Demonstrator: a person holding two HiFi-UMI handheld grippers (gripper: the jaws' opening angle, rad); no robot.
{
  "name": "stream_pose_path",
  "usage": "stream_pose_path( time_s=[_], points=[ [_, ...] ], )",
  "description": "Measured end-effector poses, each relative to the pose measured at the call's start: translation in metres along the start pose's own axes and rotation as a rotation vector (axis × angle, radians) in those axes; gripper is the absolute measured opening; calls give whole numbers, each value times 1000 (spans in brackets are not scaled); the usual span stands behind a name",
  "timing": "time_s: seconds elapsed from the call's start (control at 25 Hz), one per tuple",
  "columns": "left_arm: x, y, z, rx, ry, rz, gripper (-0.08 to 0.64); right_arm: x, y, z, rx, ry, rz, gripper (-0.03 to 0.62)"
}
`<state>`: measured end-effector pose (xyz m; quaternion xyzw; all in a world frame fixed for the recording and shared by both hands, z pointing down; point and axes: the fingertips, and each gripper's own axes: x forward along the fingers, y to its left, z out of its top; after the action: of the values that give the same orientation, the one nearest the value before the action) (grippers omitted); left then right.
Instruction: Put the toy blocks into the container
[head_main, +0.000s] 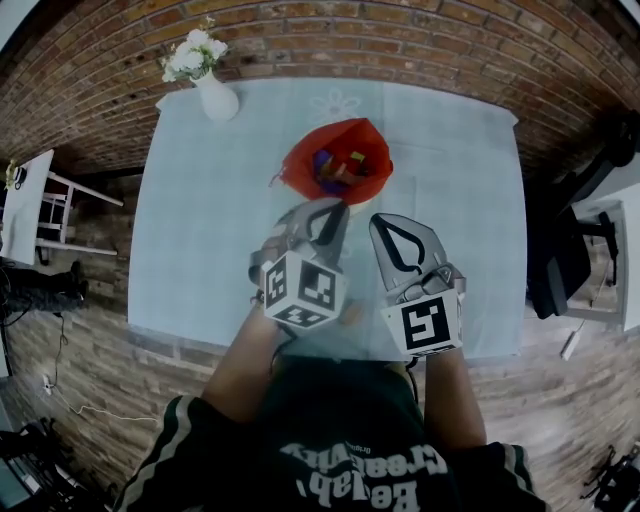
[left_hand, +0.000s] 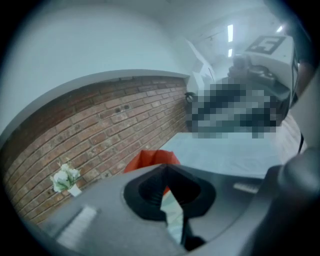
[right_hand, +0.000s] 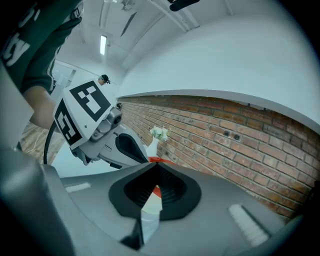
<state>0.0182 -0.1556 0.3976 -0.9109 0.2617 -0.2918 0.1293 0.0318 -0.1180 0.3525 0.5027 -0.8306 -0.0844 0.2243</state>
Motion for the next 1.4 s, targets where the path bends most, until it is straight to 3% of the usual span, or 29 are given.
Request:
stream_pose_path(
  time_s=[0.32, 0.92, 1.4],
  points=[
    [-28, -41, 10, -47, 56, 79, 5, -49, 13, -6, -4, -53, 88, 6],
    [-97, -121, -9, -124, 151, 225, 5, -124, 72, -16, -56, -130, 244, 6],
    [-128, -161, -35, -159, 203, 232, 5, -140, 109, -20, -85, -152, 315, 6]
  ],
)
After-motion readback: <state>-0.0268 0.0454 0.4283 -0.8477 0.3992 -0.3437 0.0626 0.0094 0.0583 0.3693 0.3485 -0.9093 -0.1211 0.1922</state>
